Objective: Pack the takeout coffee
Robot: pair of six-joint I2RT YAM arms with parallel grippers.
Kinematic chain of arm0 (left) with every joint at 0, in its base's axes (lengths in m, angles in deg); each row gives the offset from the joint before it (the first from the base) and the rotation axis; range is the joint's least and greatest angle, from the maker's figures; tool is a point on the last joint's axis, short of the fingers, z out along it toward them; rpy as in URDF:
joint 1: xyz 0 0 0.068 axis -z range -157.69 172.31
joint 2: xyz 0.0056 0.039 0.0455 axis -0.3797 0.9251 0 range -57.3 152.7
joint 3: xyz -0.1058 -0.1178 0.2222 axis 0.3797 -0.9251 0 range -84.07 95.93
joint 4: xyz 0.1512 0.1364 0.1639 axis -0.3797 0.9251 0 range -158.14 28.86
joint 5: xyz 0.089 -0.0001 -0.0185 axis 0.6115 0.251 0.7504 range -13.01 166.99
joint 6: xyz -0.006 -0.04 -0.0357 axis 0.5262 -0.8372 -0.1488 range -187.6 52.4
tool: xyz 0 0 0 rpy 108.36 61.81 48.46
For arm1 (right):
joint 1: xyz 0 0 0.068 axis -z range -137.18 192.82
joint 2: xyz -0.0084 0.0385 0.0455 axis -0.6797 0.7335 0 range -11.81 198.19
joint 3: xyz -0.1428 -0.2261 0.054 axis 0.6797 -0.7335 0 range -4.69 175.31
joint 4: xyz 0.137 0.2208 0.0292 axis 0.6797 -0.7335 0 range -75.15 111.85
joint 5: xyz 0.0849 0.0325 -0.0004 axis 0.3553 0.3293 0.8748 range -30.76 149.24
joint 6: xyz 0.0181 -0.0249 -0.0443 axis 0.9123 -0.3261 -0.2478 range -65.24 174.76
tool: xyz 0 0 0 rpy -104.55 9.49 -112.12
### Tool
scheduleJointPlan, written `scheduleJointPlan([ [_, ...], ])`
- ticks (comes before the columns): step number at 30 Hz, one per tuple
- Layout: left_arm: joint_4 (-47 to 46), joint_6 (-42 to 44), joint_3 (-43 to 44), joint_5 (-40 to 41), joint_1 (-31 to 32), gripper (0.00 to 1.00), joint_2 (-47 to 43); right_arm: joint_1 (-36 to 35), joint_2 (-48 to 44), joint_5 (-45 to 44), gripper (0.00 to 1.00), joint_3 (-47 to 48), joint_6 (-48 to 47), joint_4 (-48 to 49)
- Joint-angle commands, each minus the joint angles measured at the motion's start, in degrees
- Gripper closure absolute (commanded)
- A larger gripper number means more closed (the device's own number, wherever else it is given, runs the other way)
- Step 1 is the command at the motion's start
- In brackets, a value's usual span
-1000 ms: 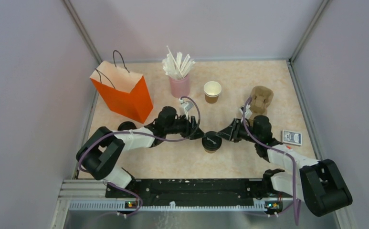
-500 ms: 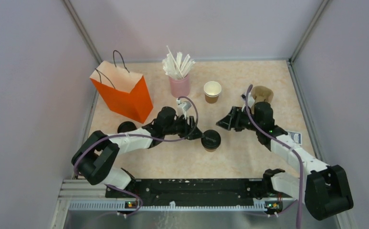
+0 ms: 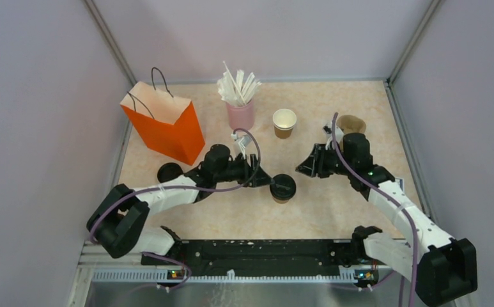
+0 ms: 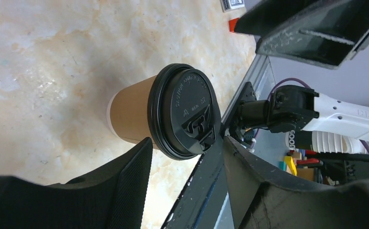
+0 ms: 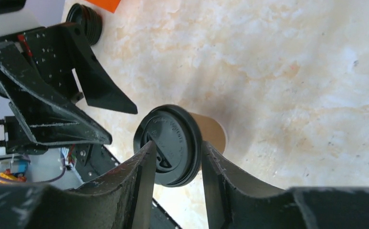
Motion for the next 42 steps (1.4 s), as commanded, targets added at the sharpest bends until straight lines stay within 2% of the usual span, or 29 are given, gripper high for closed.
scheduleJointPlan([
  [1, 6.8, 3.3, 1.9, 4.6, 0.1, 0.39, -5.0, -4.7, -2.1, -3.2, 0.62, 4.4, -1.1, -4.4],
  [6, 9.4, 7.6, 1.4, 9.8, 0.1, 0.40, -7.0, -10.3, -2.7, -6.0, 0.68, 3.5, 0.7, -5.1],
  [8, 8.3, 9.4, 2.4, 7.2, 0.0, 0.35, -5.6, -10.3, -5.1, -9.5, 0.60, 1.6, 5.8, -5.0],
  [10, 8.4, 11.7, 4.4, 4.7, 0.0, 0.34, -3.6, -10.3, -9.3, -13.1, 0.59, -1.7, 13.3, -3.4],
  [15, 12.1, 16.6, 10.2, 2.2, 0.0, 0.33, 2.6, -10.4, -18.6, -10.1, 0.57, -12.3, 26.3, 4.0],
  [17, 12.7, 18.2, 11.5, 1.6, 0.0, 0.31, 4.7, -10.4, -20.6, -8.2, 0.55, -14.7, 28.4, 4.4],
  [19, 12.6, 18.9, 12.0, 1.5, 0.0, 0.30, 6.3, -10.5, -23.3, -8.3, 0.48, -16.6, 29.5, 2.8],
  [21, 11.6, 18.8, 11.9, 0.9, 0.0, 0.30, 7.6, -10.5, -25.9, -8.4, 0.48, -19.2, 31.4, 3.0],
  [22, 10.8, 18.5, 11.7, 0.3, 0.0, 0.30, 8.3, -10.6, -26.8, -7.8, 0.51, -20.6, 32.4, 4.5],
  [28, 7.1, 16.5, 9.9, -0.9, 0.1, 0.31, 9.8, -11.3, -24.8, -3.2, 0.58, -27.2, 36.9, 16.3],
  [42, 3.1, 12.1, 6.0, -0.3, 0.4, 0.38, 9.9, -12.6, -17.5, -4.4, 0.61, -30.6, 38.6, 26.8],
])
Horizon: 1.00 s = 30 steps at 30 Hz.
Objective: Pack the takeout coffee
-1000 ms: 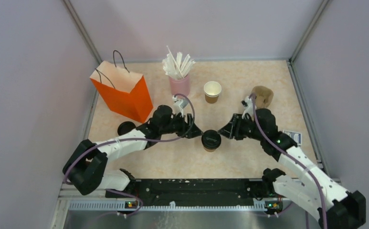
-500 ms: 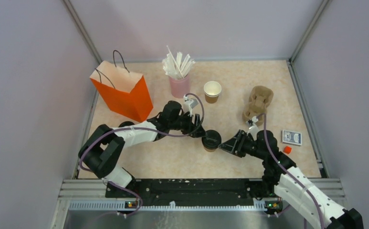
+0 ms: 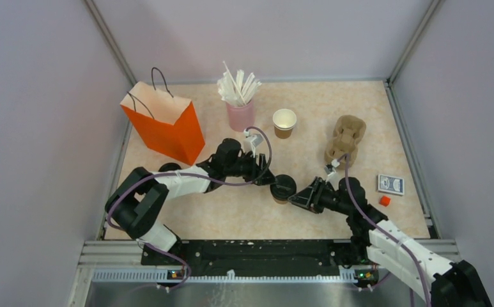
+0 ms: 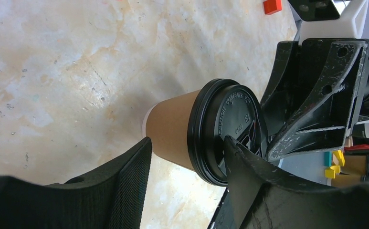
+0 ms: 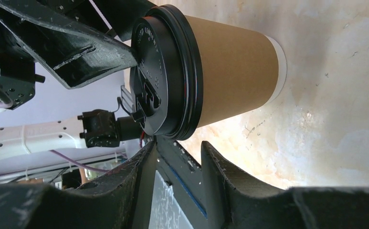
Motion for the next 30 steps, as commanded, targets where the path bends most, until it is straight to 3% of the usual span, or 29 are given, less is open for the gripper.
scheduleJointPlan([
  [1, -1.5, -0.4, -1.1, 0.2, 0.6, 0.38, 0.3, -0.6, 2.4, -0.8, 0.61, 0.4, 0.6, 6.1],
  [7, -1.6, -0.6, -0.9, 0.7, 0.9, 0.39, 1.0, -0.6, 5.1, -3.1, 0.68, -0.2, 0.7, 7.1],
  [18, 0.0, 0.0, -1.1, 2.6, 1.2, 0.40, 2.8, -0.6, 1.0, -12.3, 0.75, -4.8, -0.2, -1.4],
  [30, -0.3, 0.0, -1.7, 3.5, 1.7, 0.41, 5.2, -0.6, 5.6, -16.1, 0.82, -10.1, -0.1, 3.1],
])
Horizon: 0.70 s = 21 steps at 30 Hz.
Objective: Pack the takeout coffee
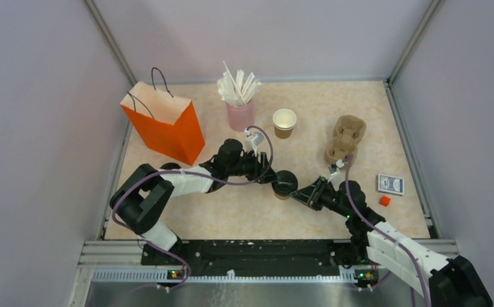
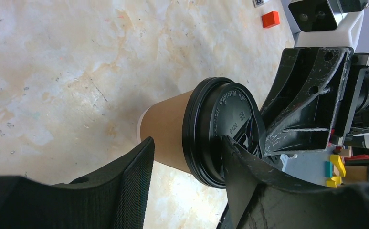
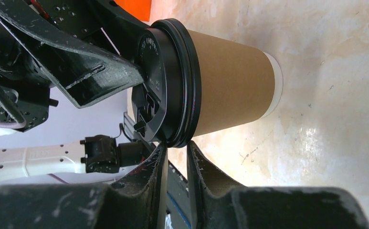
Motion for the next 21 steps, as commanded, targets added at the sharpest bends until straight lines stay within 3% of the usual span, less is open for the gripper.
scheduleJointPlan([
  [1, 4.8, 1.7, -1.5, 2.1, 1.1, 0.41, 2.8, -0.2, 2.7, -8.8, 0.83, -7.2, -1.4, -6.2],
  [10, 4.4, 1.7, -1.5, 2.1, 1.3, 0.42, 4.1, -0.2, -6.7, -12.3, 0.85, -9.4, -1.3, -13.9],
  [15, 4.6, -0.5, -1.5, 1.1, 1.5, 0.42, 2.1, -0.2, -13.6, -12.8, 0.78, -0.3, -7.2, -20.3],
  [17, 4.9, -2.4, -1.5, 1.1, 1.7, 0.42, 0.1, -0.2, -15.0, -14.3, 0.70, 5.6, -10.2, -23.4],
  [20, 5.2, -6.4, -2.1, 2.6, 2.4, 0.40, -3.2, -0.2, -13.7, -14.9, 0.45, 11.6, -12.9, -24.9],
  [21, 5.2, -7.3, -2.3, 3.1, 2.8, 0.38, -4.2, -0.2, -12.4, -13.8, 0.40, 12.5, -13.5, -23.6],
])
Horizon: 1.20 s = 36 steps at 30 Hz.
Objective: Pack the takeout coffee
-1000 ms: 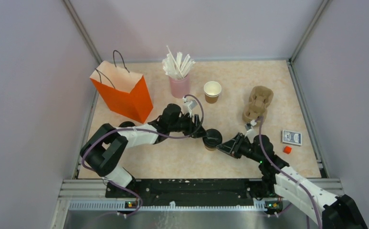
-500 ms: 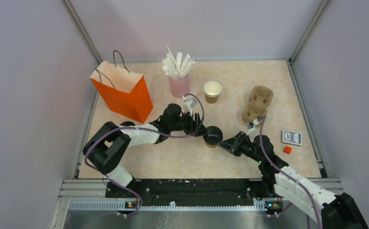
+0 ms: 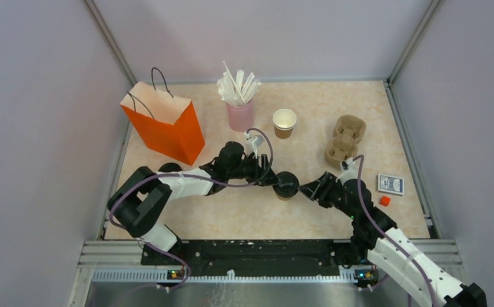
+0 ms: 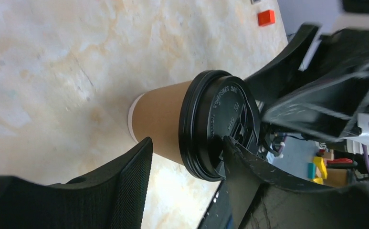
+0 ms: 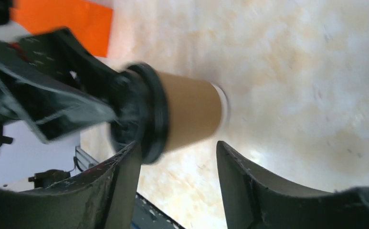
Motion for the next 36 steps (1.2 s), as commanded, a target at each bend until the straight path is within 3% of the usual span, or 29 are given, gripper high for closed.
scheduleJointPlan([
  [1, 5.6, -3.7, -2.0, 2.2, 1.9, 0.38, -4.6, -0.2, 2.9, 0.2, 0.38, 9.8, -6.5, 0.7],
  [8, 6.5, -5.1, -1.5, 3.5, 2.3, 0.33, -8.8, -0.1, 9.8, 1.8, 0.34, 12.9, -9.3, 2.9],
  [11, 10.9, -3.2, -0.5, 7.0, 2.2, 0.30, -10.7, -0.1, 11.0, 2.5, 0.42, 15.1, -12.7, 1.6],
  [16, 14.1, 1.0, -0.3, 12.8, 2.1, 0.33, -14.3, -0.1, 13.4, 7.5, 0.64, 19.4, -17.1, 1.4],
  [19, 13.2, 2.5, 0.0, 12.5, 2.0, 0.36, -14.1, -0.1, 15.0, 11.5, 0.79, 18.8, -16.7, 6.6],
  [26, 10.3, 2.7, 0.1, 10.4, 1.8, 0.49, -10.3, 0.4, 24.2, 21.7, 0.91, 16.0, -16.1, 22.6],
  [32, 9.2, 2.5, -1.6, 10.9, 1.8, 0.50, -9.4, 3.7, 30.5, 31.2, 0.94, 13.5, -12.9, 38.8],
  [36, 8.7, 2.4, -1.7, 10.4, 1.8, 0.50, -8.9, 4.3, 36.4, 37.3, 0.94, 13.5, -11.9, 44.5],
])
